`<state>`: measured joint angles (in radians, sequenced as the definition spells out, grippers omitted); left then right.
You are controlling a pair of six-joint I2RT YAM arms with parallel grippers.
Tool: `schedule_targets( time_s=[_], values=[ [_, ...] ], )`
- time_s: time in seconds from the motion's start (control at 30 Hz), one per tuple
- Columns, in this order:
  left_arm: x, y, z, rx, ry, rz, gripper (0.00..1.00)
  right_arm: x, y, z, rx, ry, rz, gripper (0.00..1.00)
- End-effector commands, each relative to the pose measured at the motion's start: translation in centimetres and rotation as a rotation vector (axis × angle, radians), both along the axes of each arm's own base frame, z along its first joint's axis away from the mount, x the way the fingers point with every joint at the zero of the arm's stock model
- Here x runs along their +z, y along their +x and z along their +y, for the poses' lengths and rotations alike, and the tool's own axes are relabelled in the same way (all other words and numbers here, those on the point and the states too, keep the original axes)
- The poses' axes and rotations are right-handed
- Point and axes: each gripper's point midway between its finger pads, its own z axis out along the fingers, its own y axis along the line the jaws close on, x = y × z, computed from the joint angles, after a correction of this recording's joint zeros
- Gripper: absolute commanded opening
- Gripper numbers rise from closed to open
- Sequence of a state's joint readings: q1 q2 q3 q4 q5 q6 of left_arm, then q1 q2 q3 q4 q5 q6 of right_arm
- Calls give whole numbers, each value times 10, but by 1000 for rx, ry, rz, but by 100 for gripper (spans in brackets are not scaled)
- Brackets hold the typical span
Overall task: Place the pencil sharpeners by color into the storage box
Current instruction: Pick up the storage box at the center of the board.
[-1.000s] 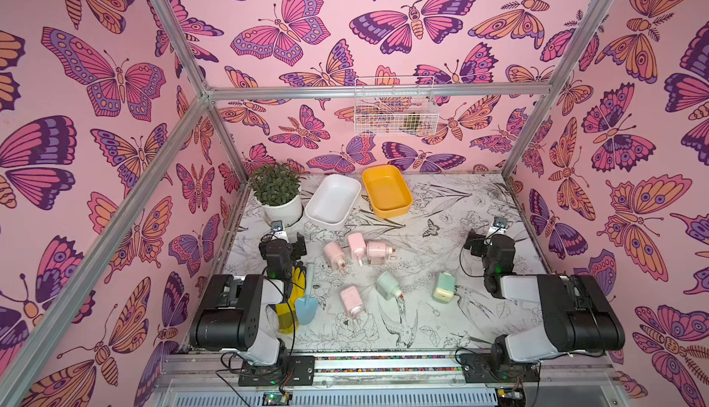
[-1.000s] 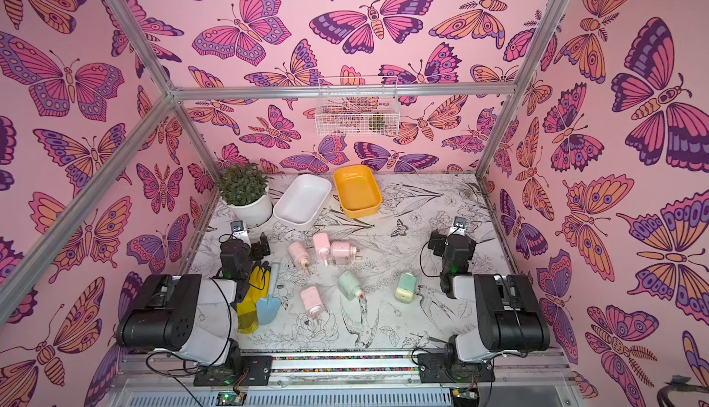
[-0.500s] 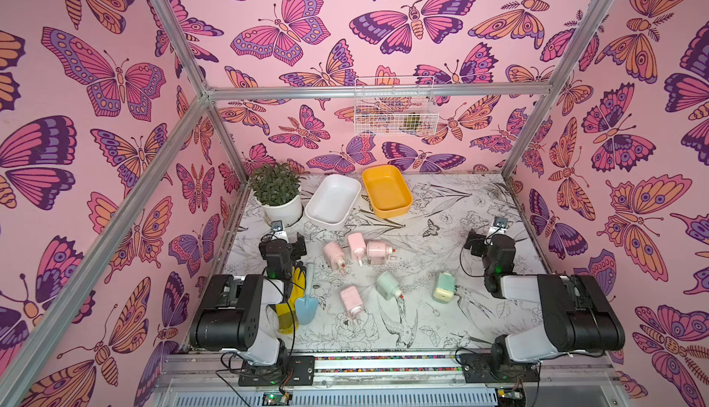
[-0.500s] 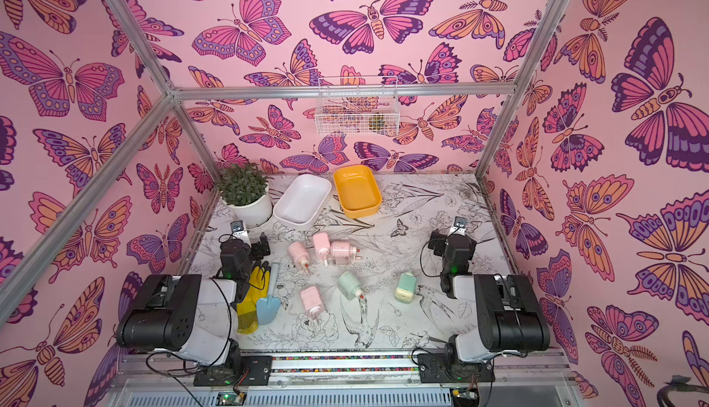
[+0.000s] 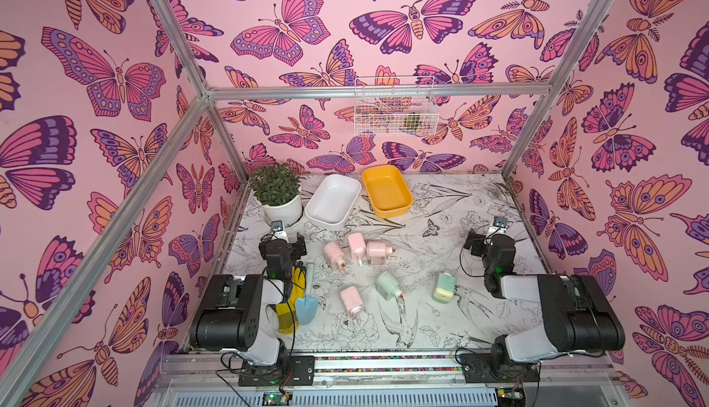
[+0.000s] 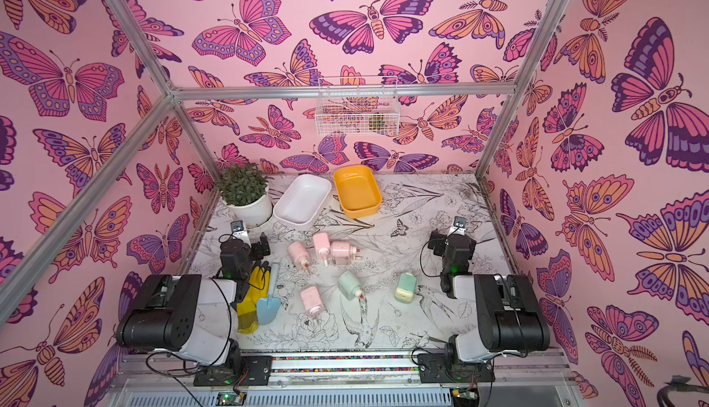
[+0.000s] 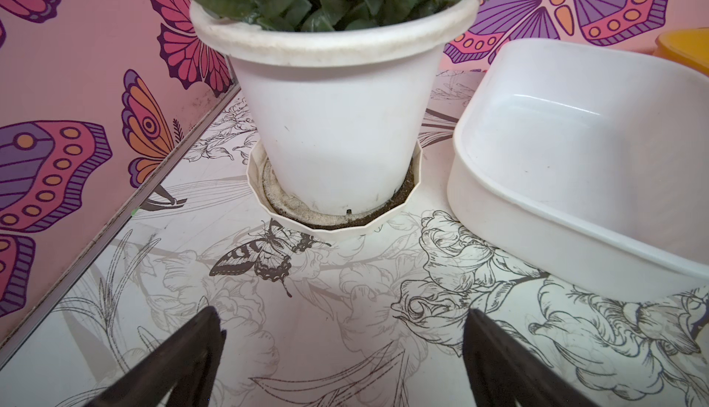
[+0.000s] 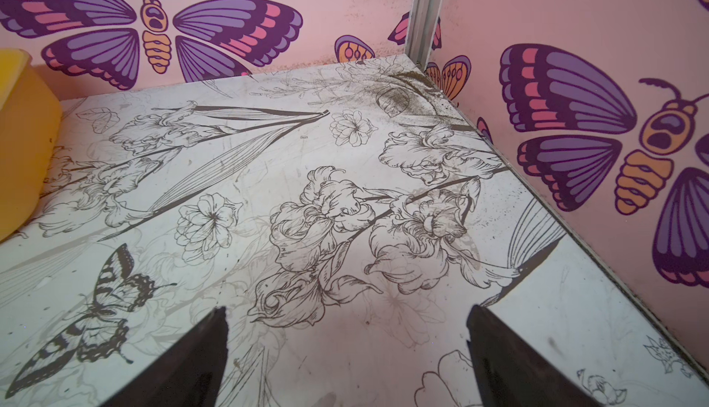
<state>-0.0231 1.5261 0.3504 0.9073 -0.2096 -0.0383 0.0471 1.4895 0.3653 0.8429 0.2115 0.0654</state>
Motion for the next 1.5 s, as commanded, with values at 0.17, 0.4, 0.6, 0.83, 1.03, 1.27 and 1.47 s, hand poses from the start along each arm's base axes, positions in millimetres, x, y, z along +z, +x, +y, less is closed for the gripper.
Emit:
schedule_targets(
  time_s=[0.17, 0.4, 0.6, 0.83, 1.03, 1.27, 1.47],
  values=[
    [72, -20, -27, -28, 59, -102, 100, 55, -14, -14, -90, 26, -30, 99],
    [118, -40, -52, 37, -182, -31, 100, 97, -17, 7, -29, 223, -37, 99],
    [128, -45, -57, 98, -274, 206, 100, 108, -11, 77, 259, 537, 93, 99],
    [107, -35, -66, 89, -318, 343, 100, 109, 21, 143, 549, 721, 292, 99],
    [87, -26, -69, 99, -307, 406, 100, 68, 72, 159, 486, 686, 461, 99],
    [70, -22, -73, 83, -290, 460, 100, 15, 128, 188, 403, 428, 624, 92],
    [61, -24, -73, 92, -303, 483, 100, -10, 164, 217, 396, 273, 650, 86]
  ],
)
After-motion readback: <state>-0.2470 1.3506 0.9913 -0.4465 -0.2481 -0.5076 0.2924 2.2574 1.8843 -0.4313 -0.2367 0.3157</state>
